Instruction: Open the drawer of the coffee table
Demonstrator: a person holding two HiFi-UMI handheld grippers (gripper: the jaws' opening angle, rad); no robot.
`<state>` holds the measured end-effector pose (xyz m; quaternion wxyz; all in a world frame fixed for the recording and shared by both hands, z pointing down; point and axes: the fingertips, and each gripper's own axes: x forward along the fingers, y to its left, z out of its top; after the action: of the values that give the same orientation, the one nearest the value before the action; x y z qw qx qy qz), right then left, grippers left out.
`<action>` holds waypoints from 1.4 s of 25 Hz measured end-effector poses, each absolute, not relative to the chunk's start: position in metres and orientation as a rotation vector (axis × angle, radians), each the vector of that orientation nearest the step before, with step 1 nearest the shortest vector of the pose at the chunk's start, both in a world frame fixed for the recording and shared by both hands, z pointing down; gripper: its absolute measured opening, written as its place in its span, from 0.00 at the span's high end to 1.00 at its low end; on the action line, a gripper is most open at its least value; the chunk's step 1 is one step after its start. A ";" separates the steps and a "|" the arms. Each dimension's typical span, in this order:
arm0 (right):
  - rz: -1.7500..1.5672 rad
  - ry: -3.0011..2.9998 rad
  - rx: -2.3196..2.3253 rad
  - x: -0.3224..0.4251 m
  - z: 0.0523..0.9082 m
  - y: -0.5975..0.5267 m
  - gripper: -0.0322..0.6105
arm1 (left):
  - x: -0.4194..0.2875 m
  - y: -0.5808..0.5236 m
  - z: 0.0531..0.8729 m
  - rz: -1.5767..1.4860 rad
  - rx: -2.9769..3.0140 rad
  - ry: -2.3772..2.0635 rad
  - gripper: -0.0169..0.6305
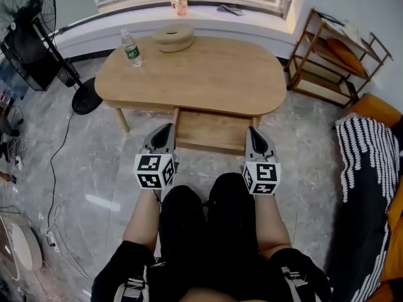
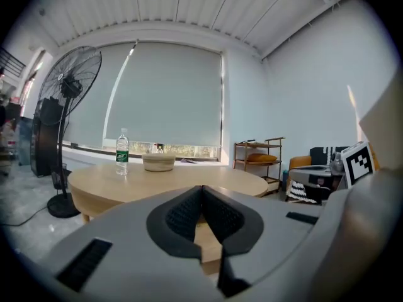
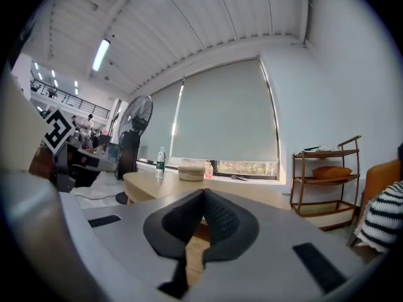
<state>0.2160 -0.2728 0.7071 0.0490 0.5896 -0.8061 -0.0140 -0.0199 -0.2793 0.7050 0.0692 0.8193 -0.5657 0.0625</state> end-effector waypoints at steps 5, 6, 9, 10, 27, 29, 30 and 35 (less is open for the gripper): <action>-0.035 -2.561 1.809 0.213 0.684 -0.297 0.93 | -0.012 -0.295 0.686 0.260 2.519 -1.775 0.94; -0.038 -2.578 1.809 0.212 0.681 -0.303 0.93 | -0.010 -0.300 0.683 0.259 2.520 -1.778 0.94; -0.022 -2.608 1.795 0.208 0.668 -0.327 0.93 | -0.008 -0.320 0.669 0.253 2.505 -1.788 0.94; -0.001 -2.610 1.787 0.206 0.660 -0.336 0.93 | -0.008 -0.327 0.660 0.256 2.493 -1.781 0.94; 0.050 -2.667 1.800 0.212 0.110 -0.310 0.93 | 0.029 -0.294 0.130 0.333 2.495 -1.742 0.94; 0.035 -2.680 1.771 0.207 0.076 -0.301 0.93 | 0.027 -0.284 0.093 0.307 2.481 -1.769 0.94; 0.025 -2.687 1.766 0.205 0.064 -0.298 0.93 | 0.025 -0.281 0.080 0.297 2.478 -1.782 0.94; -0.012 -2.716 1.791 0.196 0.032 -0.289 0.93 | 0.014 -0.273 0.049 0.305 2.490 -1.828 0.94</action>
<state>0.1963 -0.2892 0.0323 -0.0559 0.5495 -0.8336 -0.0036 0.0144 -0.2733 0.0487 0.0188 0.8020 -0.5888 0.0981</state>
